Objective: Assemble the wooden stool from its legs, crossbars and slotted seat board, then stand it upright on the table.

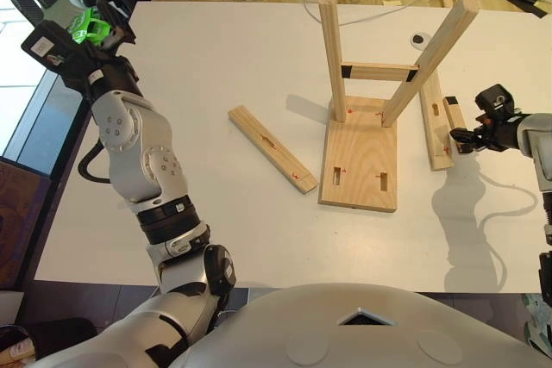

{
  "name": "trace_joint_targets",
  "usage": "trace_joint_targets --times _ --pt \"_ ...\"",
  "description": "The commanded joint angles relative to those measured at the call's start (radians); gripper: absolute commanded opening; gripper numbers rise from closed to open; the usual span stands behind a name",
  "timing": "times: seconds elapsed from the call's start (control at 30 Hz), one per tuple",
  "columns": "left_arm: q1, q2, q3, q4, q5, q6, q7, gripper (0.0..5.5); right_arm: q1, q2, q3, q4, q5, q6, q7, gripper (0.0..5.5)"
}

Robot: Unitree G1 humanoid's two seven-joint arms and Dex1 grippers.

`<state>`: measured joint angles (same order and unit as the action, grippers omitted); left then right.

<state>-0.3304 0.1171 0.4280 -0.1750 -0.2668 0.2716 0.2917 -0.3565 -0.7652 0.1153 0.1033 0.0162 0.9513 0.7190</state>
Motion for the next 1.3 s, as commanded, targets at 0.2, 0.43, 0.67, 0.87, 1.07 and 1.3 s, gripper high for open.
trace_joint_targets --times 0.2,0.43,0.67,0.87,1.07,1.3 --pt "0.000 -0.003 0.000 0.003 0.001 0.015 0.003 4.80 0.025 -0.025 0.011 -0.062 -0.006 -0.005 -0.008 3.32" --pt "0.004 -0.013 0.002 -0.007 -0.001 0.015 0.012 4.80 -0.012 0.024 -0.047 0.006 0.028 0.092 -0.068 3.32" --pt "0.010 -0.021 0.001 -0.016 -0.008 0.017 0.011 4.80 -0.045 0.111 -0.157 0.100 0.050 0.282 -0.201 3.32" --pt "0.004 -0.013 0.007 -0.013 -0.012 0.025 0.006 4.80 -0.071 0.127 -0.162 0.194 0.095 0.346 -0.192 3.32" --pt "0.007 -0.013 0.007 -0.017 -0.011 0.029 0.007 4.80 -0.076 0.151 -0.183 0.213 0.122 0.446 -0.221 2.55" --pt "0.003 -0.016 0.012 -0.014 -0.009 0.020 0.014 4.80 -0.076 0.161 -0.194 0.184 0.137 0.494 -0.262 1.34"
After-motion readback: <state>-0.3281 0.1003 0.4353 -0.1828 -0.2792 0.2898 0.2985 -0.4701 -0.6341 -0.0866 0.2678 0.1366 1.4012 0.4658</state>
